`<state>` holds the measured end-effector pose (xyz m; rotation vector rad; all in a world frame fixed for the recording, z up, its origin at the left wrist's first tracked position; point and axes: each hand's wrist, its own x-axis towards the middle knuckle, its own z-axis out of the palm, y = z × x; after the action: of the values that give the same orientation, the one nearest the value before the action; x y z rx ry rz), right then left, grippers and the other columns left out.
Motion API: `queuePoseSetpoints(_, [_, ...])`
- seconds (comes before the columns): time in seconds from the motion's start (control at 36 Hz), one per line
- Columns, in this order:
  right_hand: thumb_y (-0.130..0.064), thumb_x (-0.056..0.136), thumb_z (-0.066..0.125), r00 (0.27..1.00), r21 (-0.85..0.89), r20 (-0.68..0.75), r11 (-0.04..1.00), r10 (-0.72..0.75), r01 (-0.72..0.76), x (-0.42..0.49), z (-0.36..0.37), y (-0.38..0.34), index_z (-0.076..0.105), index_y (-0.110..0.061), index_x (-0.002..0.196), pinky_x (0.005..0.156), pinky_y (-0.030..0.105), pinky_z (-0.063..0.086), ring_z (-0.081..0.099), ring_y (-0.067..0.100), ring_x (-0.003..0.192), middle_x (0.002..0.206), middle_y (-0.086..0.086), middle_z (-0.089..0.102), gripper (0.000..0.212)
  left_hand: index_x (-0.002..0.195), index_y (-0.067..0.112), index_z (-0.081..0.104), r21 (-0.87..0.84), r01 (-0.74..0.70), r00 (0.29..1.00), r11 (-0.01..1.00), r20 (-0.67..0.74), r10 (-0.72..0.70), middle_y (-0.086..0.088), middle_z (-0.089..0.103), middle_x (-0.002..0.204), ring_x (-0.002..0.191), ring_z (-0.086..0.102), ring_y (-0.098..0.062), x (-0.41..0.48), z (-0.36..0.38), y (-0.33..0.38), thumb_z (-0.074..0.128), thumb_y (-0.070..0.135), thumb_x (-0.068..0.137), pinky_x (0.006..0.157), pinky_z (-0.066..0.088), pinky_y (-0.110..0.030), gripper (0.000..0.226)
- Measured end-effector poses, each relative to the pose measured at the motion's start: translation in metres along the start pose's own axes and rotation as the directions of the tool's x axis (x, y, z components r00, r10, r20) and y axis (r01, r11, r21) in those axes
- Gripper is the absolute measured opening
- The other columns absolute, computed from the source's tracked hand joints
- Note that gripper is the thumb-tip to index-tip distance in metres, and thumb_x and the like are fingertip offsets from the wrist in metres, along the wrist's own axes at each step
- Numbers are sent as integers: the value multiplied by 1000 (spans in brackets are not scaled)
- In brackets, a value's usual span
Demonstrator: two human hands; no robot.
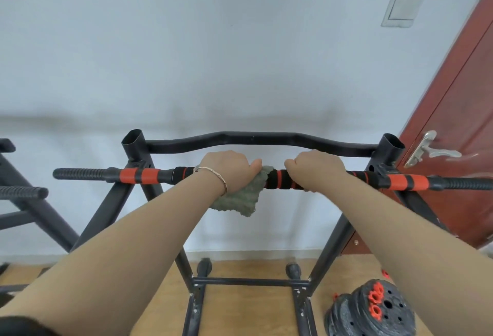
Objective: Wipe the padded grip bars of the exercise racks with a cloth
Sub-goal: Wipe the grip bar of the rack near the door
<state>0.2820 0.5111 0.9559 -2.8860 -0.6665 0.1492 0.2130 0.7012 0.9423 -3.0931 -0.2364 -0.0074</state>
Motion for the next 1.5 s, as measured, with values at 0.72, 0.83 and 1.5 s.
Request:
queuePoseSetpoints(0.72, [-46,97,26,851,124,522,982,57,-142,19,-15,-20,70,0,96,69,35,53,73,27,63,75,14,76,64,76,17,50,-11,0,1000,1000,6,0,-3,57,74,65,51,-19,-2,2,-10,15,42,94,54,29,-31,46])
queuePoseSetpoints(0.83, [-31,90,45,974,-70,176,985,-144,159,12,0,-9,54,-5,85,49,28,43,54,25,42,52,5,59,29,80,16,54,25,-20,999,999,-33,21,-2,55,72,63,48,-18,-5,-1,-9,3,36,86,53,28,-30,55])
queuePoseSetpoints(1.5, [-22,92,56,812,-410,-404,877,-421,251,-30,45,-2,55,-13,69,47,28,43,41,22,42,52,-1,42,25,68,19,54,-84,10,994,996,112,-1,-2,60,72,66,54,-18,0,-2,-22,17,52,92,57,33,-32,56])
